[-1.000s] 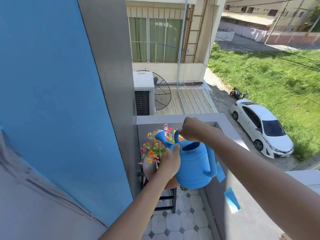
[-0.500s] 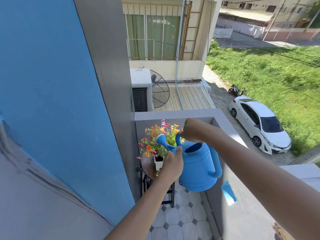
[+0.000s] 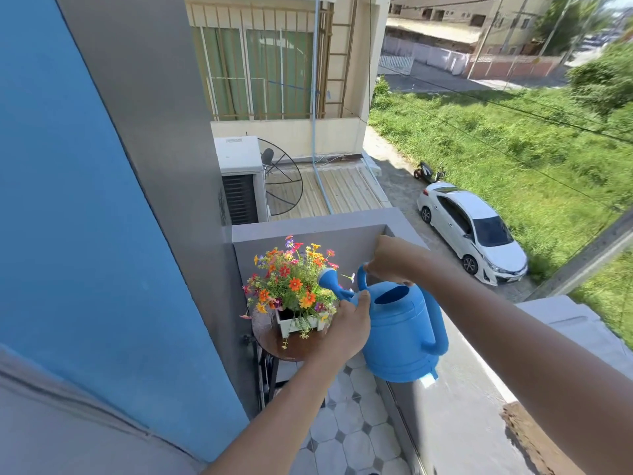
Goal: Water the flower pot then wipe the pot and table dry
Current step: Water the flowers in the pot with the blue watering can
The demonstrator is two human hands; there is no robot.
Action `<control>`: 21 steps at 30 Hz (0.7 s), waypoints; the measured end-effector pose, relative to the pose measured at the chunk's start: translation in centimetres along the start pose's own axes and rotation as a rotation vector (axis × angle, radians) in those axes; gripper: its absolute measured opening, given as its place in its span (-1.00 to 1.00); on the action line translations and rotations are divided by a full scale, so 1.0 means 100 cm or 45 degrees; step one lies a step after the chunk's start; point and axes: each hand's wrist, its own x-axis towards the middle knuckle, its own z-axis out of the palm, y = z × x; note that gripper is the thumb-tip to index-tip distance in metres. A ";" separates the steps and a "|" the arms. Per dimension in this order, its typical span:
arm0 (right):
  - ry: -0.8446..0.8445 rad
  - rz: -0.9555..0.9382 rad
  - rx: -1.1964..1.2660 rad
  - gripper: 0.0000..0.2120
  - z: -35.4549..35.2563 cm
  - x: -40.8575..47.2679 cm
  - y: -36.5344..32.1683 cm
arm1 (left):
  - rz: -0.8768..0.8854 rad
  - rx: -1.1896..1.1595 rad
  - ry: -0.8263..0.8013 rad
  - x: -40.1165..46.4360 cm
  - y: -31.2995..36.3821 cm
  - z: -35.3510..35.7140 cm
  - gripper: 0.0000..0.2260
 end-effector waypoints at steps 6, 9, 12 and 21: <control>0.033 0.072 0.042 -0.82 0.008 0.002 0.017 | -0.027 0.003 -0.032 0.000 0.003 0.012 -0.33; 0.012 0.112 0.038 -0.83 0.011 0.006 0.021 | -0.008 0.013 -0.050 0.004 0.001 0.015 -0.35; 0.018 0.106 0.064 -0.82 0.012 0.007 0.022 | 0.022 -0.006 -0.041 0.007 -0.003 0.014 -0.34; 0.066 -0.053 0.125 -0.84 0.012 0.003 -0.004 | 0.015 -0.010 0.083 0.003 -0.013 -0.011 -0.29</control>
